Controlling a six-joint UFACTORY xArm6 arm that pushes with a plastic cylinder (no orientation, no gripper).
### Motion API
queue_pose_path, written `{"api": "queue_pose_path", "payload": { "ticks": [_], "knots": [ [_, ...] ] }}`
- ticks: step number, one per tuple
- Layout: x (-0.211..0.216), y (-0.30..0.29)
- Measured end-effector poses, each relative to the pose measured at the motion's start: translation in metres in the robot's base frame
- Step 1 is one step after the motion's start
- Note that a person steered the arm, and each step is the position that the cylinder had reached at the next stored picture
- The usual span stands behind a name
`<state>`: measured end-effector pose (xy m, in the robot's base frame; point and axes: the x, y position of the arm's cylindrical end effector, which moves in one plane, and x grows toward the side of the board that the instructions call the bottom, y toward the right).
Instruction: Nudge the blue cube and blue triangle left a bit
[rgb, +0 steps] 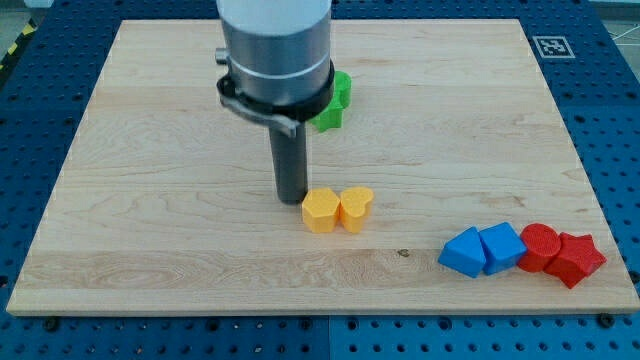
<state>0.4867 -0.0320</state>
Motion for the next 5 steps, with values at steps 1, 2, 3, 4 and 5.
{"api": "queue_pose_path", "payload": {
  "ticks": [1,2,3,4,5],
  "knots": [
    [-0.035,0.023],
    [-0.036,0.068],
    [-0.036,0.108],
    [0.001,0.152],
    [0.006,0.161]
  ]
}}
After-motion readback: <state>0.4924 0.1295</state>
